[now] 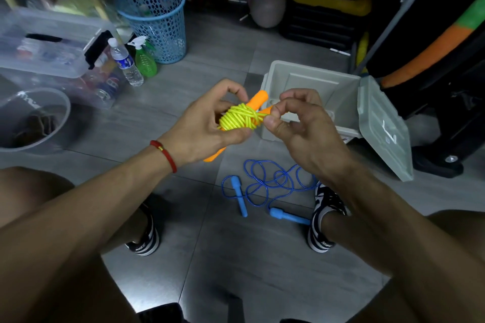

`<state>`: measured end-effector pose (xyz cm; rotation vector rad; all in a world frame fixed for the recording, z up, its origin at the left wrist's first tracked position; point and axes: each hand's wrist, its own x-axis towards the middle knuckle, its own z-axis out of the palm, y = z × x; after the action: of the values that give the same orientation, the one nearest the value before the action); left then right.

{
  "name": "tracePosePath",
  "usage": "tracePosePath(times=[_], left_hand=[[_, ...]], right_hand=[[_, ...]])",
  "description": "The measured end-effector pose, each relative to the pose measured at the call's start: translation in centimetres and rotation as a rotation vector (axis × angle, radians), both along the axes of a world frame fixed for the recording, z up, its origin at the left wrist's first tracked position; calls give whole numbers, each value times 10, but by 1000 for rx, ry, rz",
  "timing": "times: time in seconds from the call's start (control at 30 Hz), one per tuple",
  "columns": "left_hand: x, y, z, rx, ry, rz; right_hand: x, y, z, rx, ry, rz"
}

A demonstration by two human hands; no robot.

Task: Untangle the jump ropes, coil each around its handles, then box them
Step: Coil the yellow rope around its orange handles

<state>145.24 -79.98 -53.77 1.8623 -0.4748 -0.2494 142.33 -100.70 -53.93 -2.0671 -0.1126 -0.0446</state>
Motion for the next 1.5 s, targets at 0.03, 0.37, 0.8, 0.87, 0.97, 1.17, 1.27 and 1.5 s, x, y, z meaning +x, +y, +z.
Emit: tracePosePath(times=[0.03,0.37,0.8,0.87,0.97,1.17,1.27,1.5], left_hand=[[2,0,0,-12,14,27],[3,-5,2,-71,139,128],[24,-72,43,260,-241,-145],[30,-97,53,299,-305,-213],[43,-139,63,383,-446,-270],[63,-246,35,426,-664,-403],[72,-282,-13,423,-522,-379],[79,-280,-119,527,-197,-328]], right_hand=[[0,0,0,-13,3,-24],[-1,0,-2,124,134,-149],[13,-73,51,-201,-51,36],[16,-91,60,-278,45,100],[21,-130,74,-414,203,110],[5,-246,52,-352,386,-3],[-39,-315,-46,-174,461,-382],[-152,-326,-228,431,803,-1280]])
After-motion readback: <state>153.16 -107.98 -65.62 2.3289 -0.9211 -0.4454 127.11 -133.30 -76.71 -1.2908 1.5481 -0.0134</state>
